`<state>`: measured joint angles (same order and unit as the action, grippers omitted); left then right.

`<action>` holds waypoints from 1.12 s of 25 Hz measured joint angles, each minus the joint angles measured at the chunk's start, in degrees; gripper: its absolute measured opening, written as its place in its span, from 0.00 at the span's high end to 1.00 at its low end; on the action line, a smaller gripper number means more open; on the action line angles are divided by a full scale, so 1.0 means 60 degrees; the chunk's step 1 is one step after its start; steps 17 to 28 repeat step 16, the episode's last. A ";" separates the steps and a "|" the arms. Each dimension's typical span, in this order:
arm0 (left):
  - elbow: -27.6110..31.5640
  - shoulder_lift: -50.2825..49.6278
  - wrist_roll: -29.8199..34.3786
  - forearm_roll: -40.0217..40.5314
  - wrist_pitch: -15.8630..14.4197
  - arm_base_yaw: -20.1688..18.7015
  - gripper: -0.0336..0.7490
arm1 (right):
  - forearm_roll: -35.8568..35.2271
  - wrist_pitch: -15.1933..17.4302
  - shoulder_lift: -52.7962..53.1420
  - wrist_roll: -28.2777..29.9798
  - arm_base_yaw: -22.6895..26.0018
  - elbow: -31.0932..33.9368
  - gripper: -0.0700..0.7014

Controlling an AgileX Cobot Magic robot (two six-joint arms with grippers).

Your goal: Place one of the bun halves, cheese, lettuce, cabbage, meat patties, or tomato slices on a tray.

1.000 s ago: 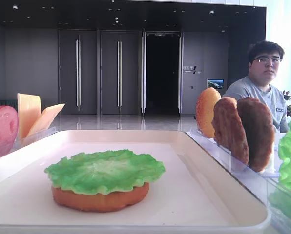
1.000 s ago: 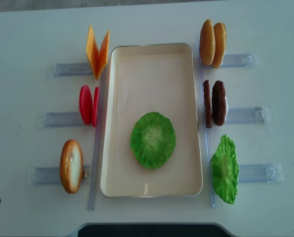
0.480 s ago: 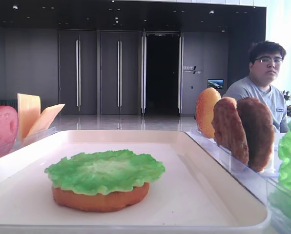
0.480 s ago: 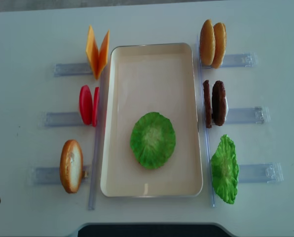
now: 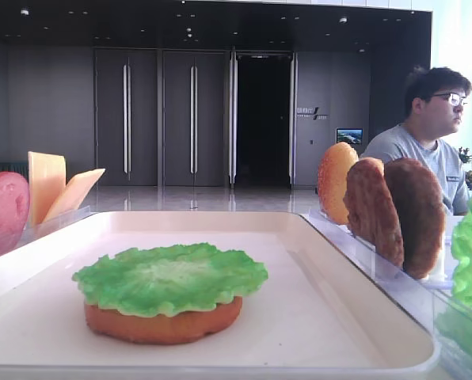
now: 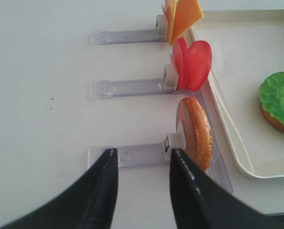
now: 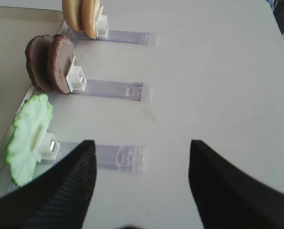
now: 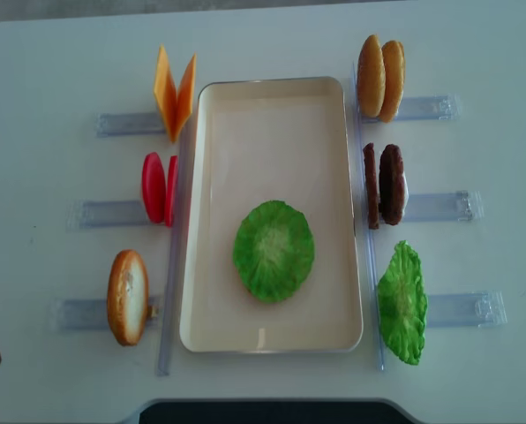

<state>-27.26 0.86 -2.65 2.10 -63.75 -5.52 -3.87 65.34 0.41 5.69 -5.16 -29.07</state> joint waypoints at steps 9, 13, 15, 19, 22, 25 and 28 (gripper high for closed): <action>0.0000 0.0000 0.0000 0.0000 0.0000 0.0000 0.60 | 0.0000 -0.0011 0.0017 0.0000 0.0000 0.0000 0.38; 0.0000 0.0000 0.0000 0.0000 0.0000 0.0000 0.60 | 0.0000 -0.0011 0.0017 0.0000 0.0000 0.0000 0.38; 0.0000 0.0000 0.0000 0.0000 0.0000 0.0000 0.60 | 0.0000 -0.0011 0.0017 0.0000 0.0000 0.0000 0.38; 0.0000 0.0000 0.0000 0.0000 0.0000 0.0000 0.60 | 0.0000 -0.0011 0.0017 0.0000 0.0000 0.0000 0.38; 0.0000 0.0000 0.0000 0.0000 0.0000 0.0000 0.60 | 0.0000 -0.0011 0.0017 0.0000 0.0000 0.0000 0.38; 0.0000 0.0000 0.0000 0.0000 0.0000 0.0000 0.60 | 0.0000 -0.0011 0.0017 0.0000 0.0000 0.0000 0.38; 0.0000 0.0000 0.0000 0.0000 0.0000 0.0000 0.60 | 0.0000 -0.0011 0.0017 0.0000 0.0000 0.0000 0.38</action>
